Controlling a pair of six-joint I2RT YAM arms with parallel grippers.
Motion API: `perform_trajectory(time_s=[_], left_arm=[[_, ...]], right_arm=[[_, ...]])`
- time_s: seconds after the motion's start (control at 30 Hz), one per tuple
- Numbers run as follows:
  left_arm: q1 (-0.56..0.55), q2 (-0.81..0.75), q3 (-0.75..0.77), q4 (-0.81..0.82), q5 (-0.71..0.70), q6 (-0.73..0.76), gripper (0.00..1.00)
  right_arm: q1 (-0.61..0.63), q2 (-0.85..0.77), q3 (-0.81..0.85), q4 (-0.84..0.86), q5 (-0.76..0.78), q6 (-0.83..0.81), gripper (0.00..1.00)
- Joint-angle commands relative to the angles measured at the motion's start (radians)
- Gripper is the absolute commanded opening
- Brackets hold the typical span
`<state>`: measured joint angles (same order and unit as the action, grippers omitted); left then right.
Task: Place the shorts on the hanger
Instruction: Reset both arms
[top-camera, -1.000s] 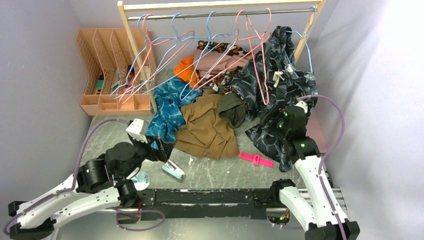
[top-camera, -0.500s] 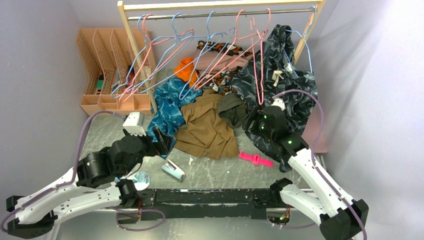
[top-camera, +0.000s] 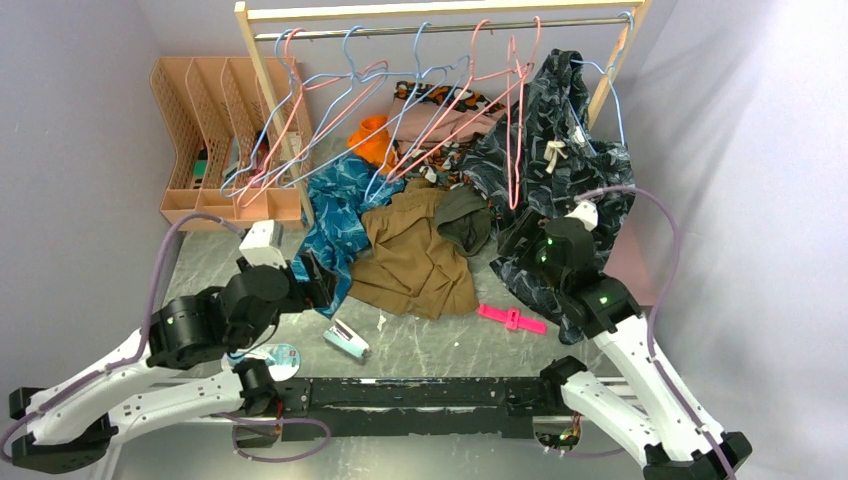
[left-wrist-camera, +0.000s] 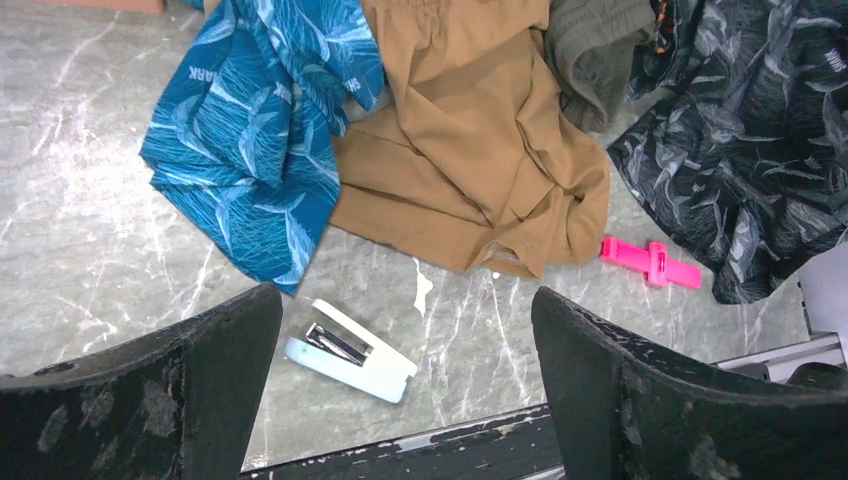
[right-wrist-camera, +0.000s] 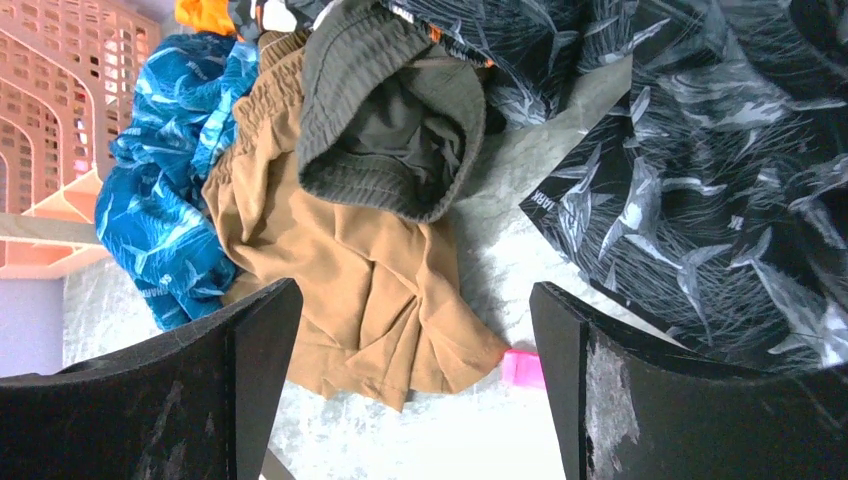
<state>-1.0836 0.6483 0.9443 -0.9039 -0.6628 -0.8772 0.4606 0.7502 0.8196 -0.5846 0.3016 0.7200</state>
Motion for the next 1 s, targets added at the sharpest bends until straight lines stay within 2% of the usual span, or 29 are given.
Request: perform_trajectory(time_s=[0.0, 0.2, 0.23, 0.27, 0.43, 0.53, 0.77, 0.97], left_arm=[[0.003, -0.049, 0.052, -0.019, -0.066, 0.077, 0.99], [0.004, -0.089, 0.100, -0.004, -0.147, 0.161, 0.99], [0.003, -0.094, 0.104, 0.002, -0.156, 0.172, 0.99], [0.003, -0.100, 0.105, 0.006, -0.163, 0.181, 0.99], [0.004, -0.144, 0.061, 0.053, -0.184, 0.216, 0.99], [0.004, -0.178, 0.006, 0.092, -0.184, 0.239, 0.99], [0.004, -0.180, -0.083, 0.078, -0.233, 0.188, 0.99], [0.004, -0.212, -0.141, 0.105, -0.201, 0.203, 0.99]], right_arm=[[0.006, 0.002, 0.128, -0.092, 0.031, -0.068, 0.89], [0.006, -0.061, 0.334, -0.133, 0.116, -0.186, 0.89], [0.006, -0.063, 0.367, -0.123, 0.112, -0.211, 0.98], [0.006, -0.063, 0.402, -0.109, 0.095, -0.236, 1.00], [0.003, -0.031, 0.495, -0.026, 0.020, -0.323, 1.00], [0.002, -0.016, 0.468, 0.012, 0.049, -0.319, 1.00], [0.002, -0.071, 0.233, 0.083, 0.093, -0.265, 1.00], [0.002, -0.131, 0.141, 0.104, 0.110, -0.335, 1.00]])
